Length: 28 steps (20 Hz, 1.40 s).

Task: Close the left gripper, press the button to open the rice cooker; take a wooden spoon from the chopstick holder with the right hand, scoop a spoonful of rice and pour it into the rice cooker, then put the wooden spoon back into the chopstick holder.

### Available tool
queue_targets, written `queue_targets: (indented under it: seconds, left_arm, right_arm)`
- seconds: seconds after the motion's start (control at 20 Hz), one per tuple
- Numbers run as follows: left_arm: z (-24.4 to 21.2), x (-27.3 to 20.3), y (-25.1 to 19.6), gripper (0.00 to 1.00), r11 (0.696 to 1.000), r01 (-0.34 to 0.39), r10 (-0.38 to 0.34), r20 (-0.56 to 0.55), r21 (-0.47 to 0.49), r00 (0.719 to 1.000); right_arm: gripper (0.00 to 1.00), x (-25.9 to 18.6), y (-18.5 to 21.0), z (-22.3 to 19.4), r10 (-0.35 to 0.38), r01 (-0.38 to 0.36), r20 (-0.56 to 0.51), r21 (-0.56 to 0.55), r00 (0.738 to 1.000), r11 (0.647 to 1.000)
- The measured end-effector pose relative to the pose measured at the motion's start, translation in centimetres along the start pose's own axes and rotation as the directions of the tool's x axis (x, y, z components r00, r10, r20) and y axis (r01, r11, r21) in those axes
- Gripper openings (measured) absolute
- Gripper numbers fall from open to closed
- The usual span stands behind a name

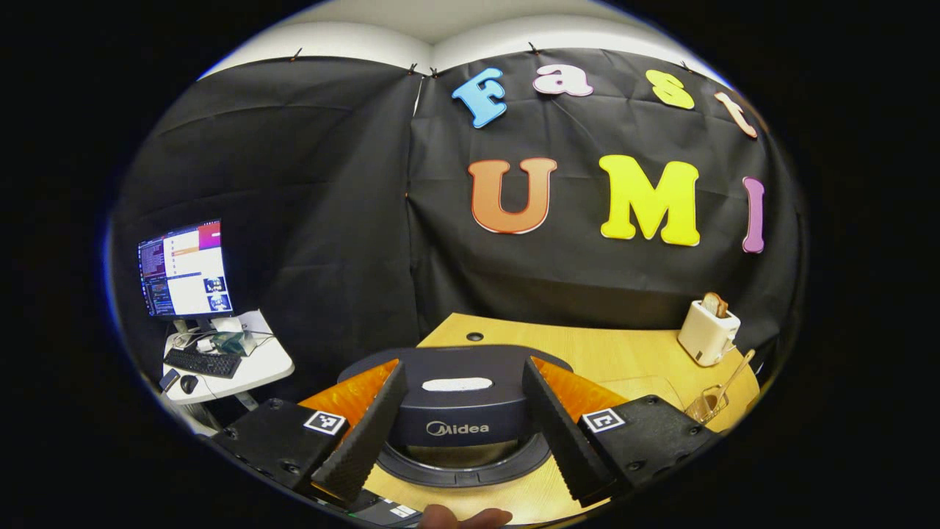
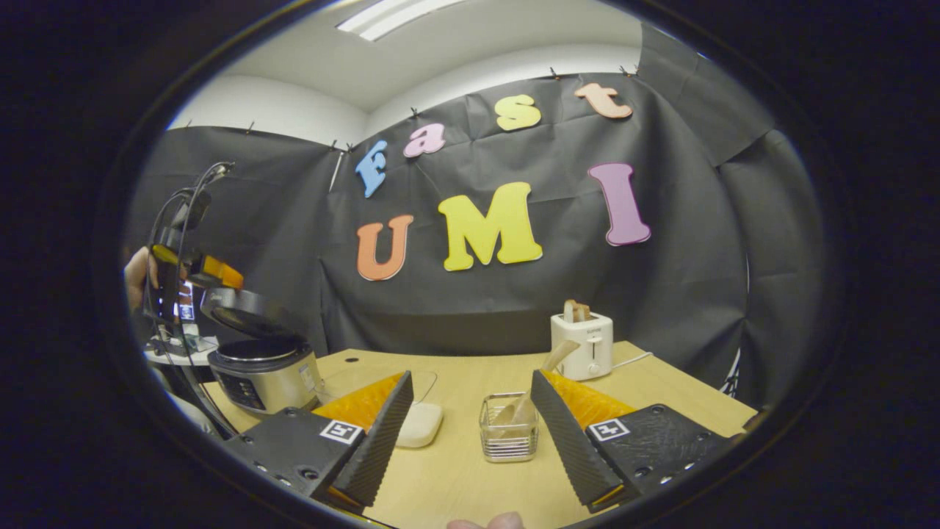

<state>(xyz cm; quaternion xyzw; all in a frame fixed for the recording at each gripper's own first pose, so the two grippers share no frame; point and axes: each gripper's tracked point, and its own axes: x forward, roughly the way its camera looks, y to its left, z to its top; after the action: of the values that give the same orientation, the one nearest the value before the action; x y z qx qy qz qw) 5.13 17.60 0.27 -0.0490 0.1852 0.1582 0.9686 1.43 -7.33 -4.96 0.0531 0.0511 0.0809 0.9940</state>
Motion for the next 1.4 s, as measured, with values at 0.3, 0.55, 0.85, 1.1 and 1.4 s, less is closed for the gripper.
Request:
queue_targets:
  seconds: [0.3, 0.55, 0.85, 1.1, 1.4]
  left_arm:
    - [-5.8, -0.1, -0.5, 1.0, 0.997, -0.029, 0.028, -0.003, -0.067, 1.0]
    - [-7.1, 0.3, -0.5, 1.0, 0.999, -0.054, 0.054, -0.029, 0.001, 0.998]
    - [-8.0, 0.7, -0.3, 0.98, 1.0, -0.028, 0.028, 0.052, 0.002, 0.998]
    - [-8.1, 0.7, -0.1, 0.97, 1.0, -0.027, 0.027, 0.069, 0.0, 0.997]
    - [-7.5, 0.5, -0.4, 0.95, 0.999, -0.037, 0.036, 0.082, 0.016, 0.996]
  right_arm:
    - [0.91, -0.8, 0.9, -2.0, 0.017, -0.017, -0.021, 0.01, 1.0, 1.0]
    - [0.96, -0.8, 0.9, -3.4, 0.021, -0.02, -0.049, 0.019, 0.999, 1.0]
    - [0.95, -0.2, 0.5, -4.5, 0.01, -0.008, -0.059, 0.038, 0.998, 0.999]
    - [0.96, 0.6, 1.4, -5.4, 0.024, -0.021, -0.084, 0.045, 0.996, 0.999]
    - [0.91, 0.8, 2.3, -4.2, 0.02, -0.02, -0.076, 0.001, 0.997, 1.0]
